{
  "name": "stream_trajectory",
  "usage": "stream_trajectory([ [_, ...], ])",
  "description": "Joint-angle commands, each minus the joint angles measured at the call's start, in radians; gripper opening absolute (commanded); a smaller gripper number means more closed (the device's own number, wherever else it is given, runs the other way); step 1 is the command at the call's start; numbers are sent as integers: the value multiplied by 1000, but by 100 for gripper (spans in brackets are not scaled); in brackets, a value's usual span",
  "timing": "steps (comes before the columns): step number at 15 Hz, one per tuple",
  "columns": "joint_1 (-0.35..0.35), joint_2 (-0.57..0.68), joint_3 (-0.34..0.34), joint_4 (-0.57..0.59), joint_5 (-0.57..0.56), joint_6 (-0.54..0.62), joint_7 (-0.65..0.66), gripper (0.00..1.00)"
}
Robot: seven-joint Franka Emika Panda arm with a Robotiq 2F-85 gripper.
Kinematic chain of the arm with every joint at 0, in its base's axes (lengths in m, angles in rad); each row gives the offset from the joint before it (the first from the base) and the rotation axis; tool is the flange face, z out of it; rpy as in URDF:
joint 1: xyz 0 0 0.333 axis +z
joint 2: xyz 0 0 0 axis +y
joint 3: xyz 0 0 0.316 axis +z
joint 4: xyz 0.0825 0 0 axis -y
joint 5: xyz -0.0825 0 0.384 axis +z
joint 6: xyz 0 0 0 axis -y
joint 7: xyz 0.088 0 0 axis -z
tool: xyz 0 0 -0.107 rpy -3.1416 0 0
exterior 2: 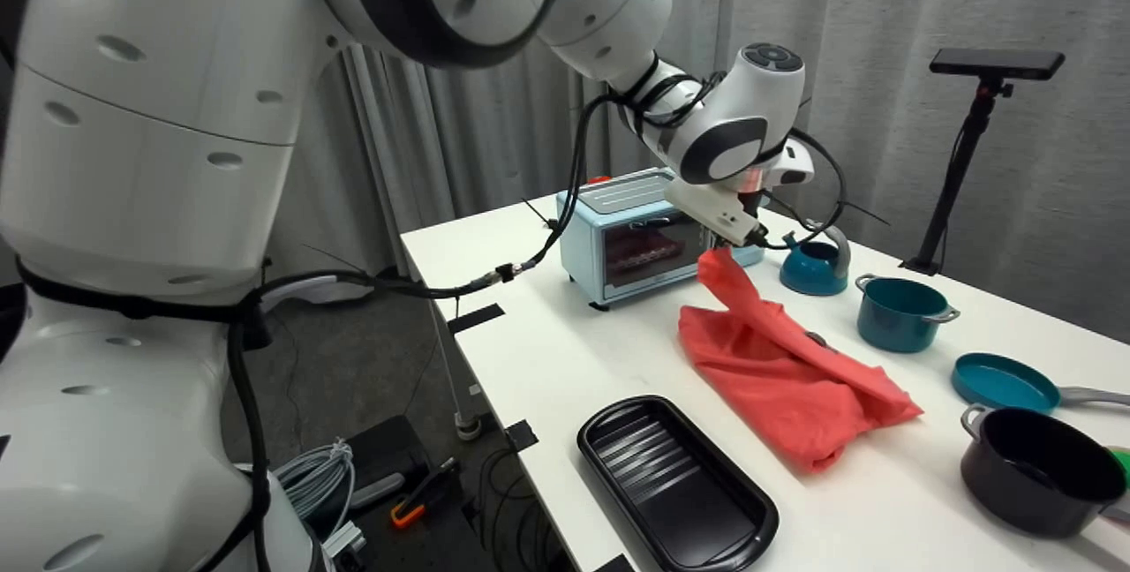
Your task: Unwrap the folded peach t-shirt on the table.
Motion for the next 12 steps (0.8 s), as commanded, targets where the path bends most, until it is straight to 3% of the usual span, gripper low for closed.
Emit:
stream_trajectory([
  [1, -44, -237, 36, -227, 121, -79, -118, 0],
  [6, 4, -504, -43, -431, 238, -329, -263, 0],
  [11, 100, -722, -150, -630, 197, -555, -306, 0],
  [12, 120, -752, -166, -663, 181, -576, -302, 14],
])
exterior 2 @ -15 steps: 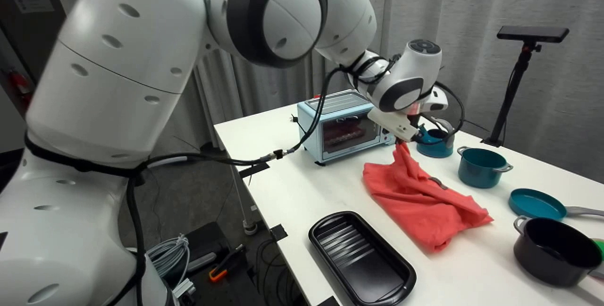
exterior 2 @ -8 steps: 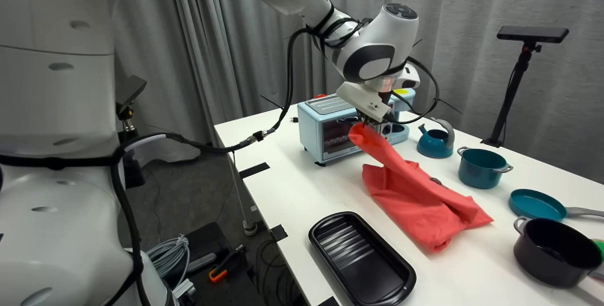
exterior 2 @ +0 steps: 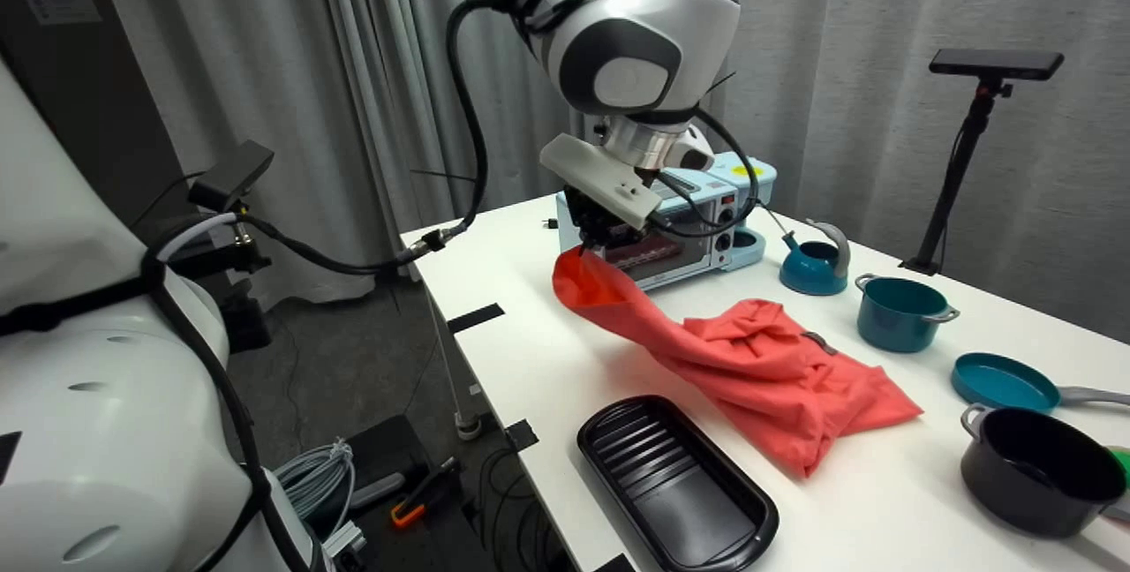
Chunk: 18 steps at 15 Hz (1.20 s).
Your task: Unwrap the folded peach t-shirt on the table.
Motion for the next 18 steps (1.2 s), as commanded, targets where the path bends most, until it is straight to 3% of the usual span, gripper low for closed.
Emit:
stream_trajectory([
  [1, 90, -161, -78, -155, -31, -87, -16, 1],
  [2, 107, -183, -89, -177, -41, -104, -5, 3],
  [3, 121, -198, -96, -195, -56, -118, 8, 29],
  [5, 144, -220, -114, -219, -79, -130, 8, 34],
  [10, 150, -201, -156, -202, -141, -112, 19, 71],
  [14, 138, -153, -200, -180, -162, -20, 4, 100],
  [18, 131, -73, -242, -174, -148, 136, -4, 100],
])
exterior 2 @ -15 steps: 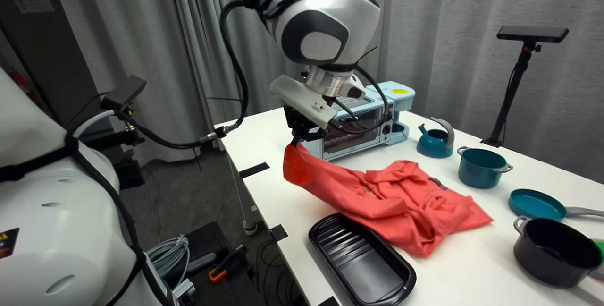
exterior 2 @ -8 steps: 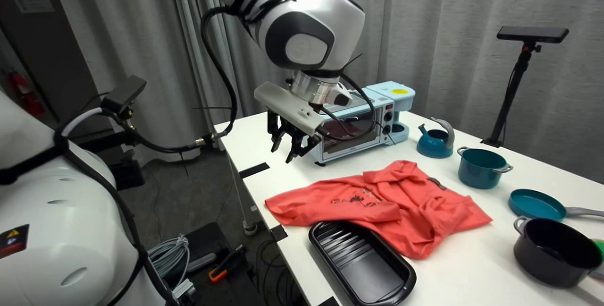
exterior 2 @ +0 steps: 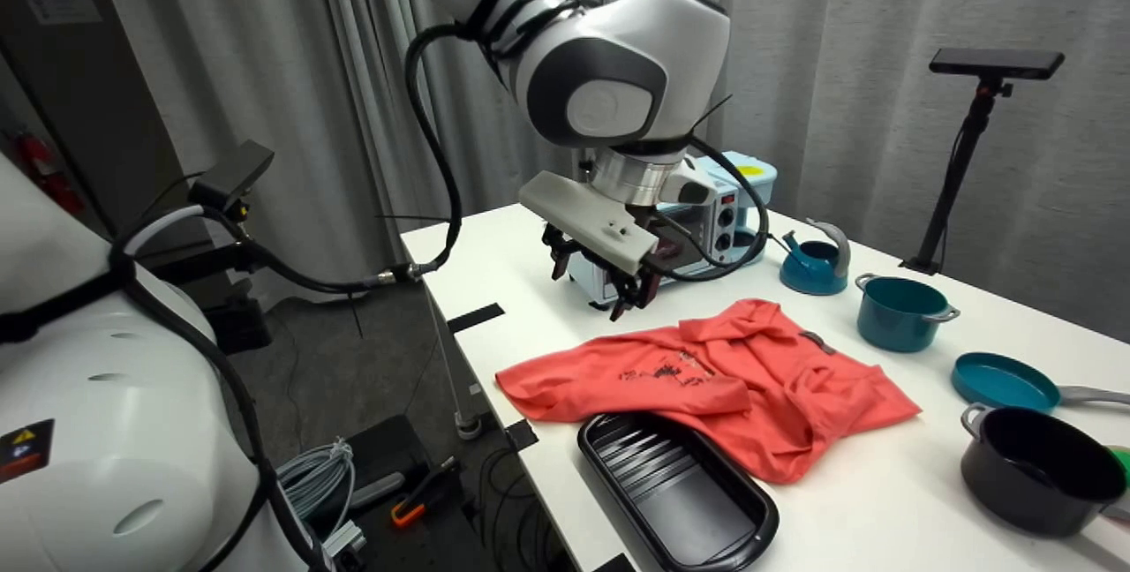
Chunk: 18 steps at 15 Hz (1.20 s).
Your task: Unwrap the folded peach t-shirt on the table.
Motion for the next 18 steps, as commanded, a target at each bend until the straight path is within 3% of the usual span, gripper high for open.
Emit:
stream_trajectory([
  [1, 0, 92, -38, 23, -4, 112, -6, 100],
  [12, -42, 454, -13, 120, -45, 522, 8, 100],
  [18, -80, 613, 21, 240, -147, 637, 96, 100],
])
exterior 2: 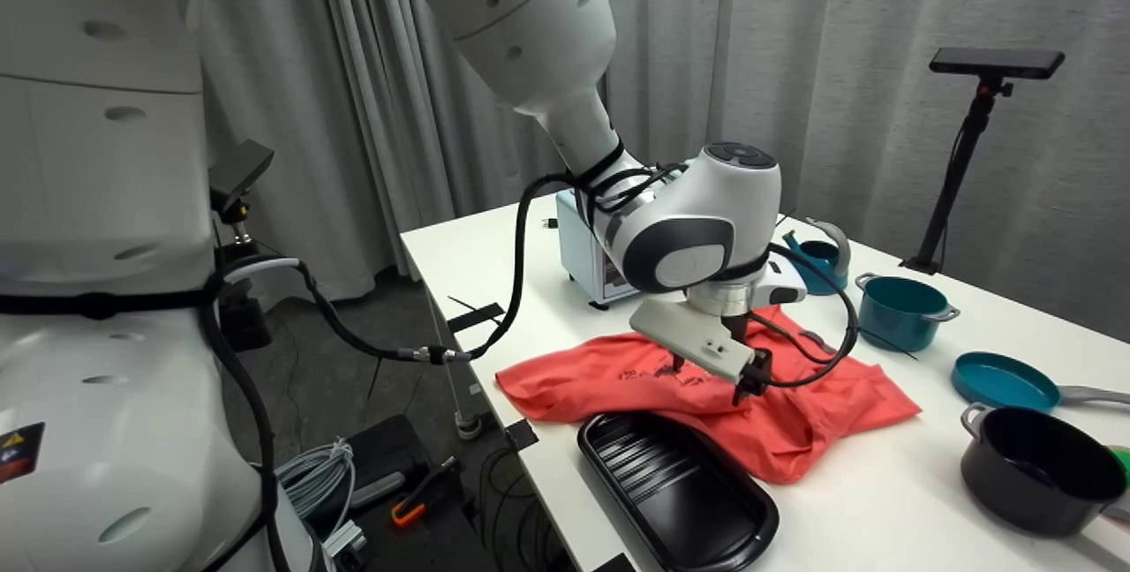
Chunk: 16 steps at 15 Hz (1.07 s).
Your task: Unwrap the folded peach t-shirt on the table.
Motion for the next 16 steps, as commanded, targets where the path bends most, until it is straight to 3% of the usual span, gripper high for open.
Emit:
stream_trajectory([
  [1, -42, 96, 42, 87, -71, 45, 72, 100],
  [2, -44, 113, 48, 103, -84, 50, 93, 99],
  [3, -46, 126, 55, 116, -90, 48, 115, 92],
  [4, -44, 132, 64, 122, -93, 52, 137, 75],
  [14, -56, 118, 87, 153, -110, 39, 186, 0],
  [16, -58, 110, 82, 135, -115, 32, 189, 0],
])
